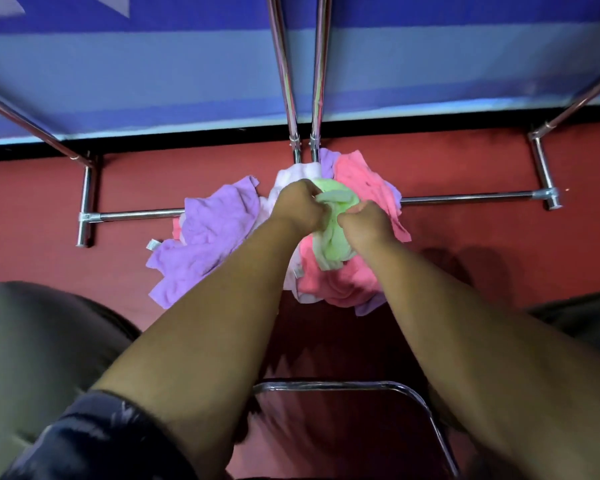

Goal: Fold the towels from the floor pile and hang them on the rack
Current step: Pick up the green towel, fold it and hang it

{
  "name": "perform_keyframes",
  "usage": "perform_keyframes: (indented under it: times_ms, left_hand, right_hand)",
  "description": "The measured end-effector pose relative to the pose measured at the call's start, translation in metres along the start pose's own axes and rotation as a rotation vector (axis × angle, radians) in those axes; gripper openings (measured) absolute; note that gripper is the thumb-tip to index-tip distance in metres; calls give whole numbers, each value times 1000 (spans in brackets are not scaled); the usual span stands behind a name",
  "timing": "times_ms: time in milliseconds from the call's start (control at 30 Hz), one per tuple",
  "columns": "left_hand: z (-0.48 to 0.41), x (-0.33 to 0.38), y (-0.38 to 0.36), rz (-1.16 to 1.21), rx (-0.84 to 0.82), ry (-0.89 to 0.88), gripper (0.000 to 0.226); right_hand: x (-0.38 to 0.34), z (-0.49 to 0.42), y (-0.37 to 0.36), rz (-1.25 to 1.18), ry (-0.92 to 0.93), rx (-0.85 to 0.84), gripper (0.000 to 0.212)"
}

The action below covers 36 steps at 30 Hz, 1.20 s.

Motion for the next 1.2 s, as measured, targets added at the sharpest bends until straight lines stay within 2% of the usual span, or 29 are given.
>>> perform_keyframes:
  times_ms: [133, 233, 300, 400, 433, 500, 567, 667, 733, 800, 900, 933, 1000, 1100, 1133, 1200]
  left_hand:
    - [22, 46, 56, -31, 19, -89, 13]
    - [47, 81, 103, -67, 69, -168, 11]
    - [68, 102, 131, -101, 121, -263, 22]
    - [101, 122, 158, -96, 162, -393, 29]
    - [113, 126, 163, -68, 164, -425, 27]
    - [134, 130, 165, -10, 158, -477, 20]
    - [151, 128, 161, 34, 154, -477, 15]
    - [164, 122, 149, 73, 147, -447, 12]
    - [167, 120, 150, 41, 155, -428, 1]
    - [165, 117, 159, -135, 171, -387, 12]
    - [159, 105, 173, -374, 165, -241, 12]
    - [157, 99, 176, -353, 170, -184, 12]
    - [151, 89, 182, -137, 182, -138, 14]
    - [149, 94, 182, 453, 103, -250, 15]
    - [147, 97, 179, 583, 55, -277, 19]
    - [145, 103, 169, 664, 2, -308, 24]
  right_hand:
    - [-45, 28, 42, 11, 51, 99, 24]
    - [-86, 52, 72, 134, 177, 37, 22]
    - [-112, 72, 93, 204, 256, -4, 25]
    - [-135, 98, 123, 307, 273, 56, 34]
    - [-139, 108, 131, 306, 282, 68, 38]
    - [-140, 132, 140, 208, 350, -15, 43]
    - [-129, 154, 142, 88, 446, -87, 40]
    - [-113, 168, 138, 8, 464, -14, 7]
    - [-113, 163, 137, -22, 421, 63, 16]
    - [-117, 159, 142, -112, 415, 88, 20]
    - [-117, 151, 156, 12, 396, 171, 17]
    - [-117, 150, 161, 83, 394, 214, 20]
    - [-115, 148, 168, 107, 352, 235, 26]
    - [-114, 147, 166, 20, 296, 170, 21]
    - [-116, 146, 162, 35, 310, 117, 24]
    - [-119, 148, 154, 82, 363, 49, 27]
Point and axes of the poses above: each hand's wrist, its own z-axis away from the middle knuckle, its own y-axis out of the back of the hand, x = y × z, the point moved 1 cm from there along -z, towards the middle knuckle
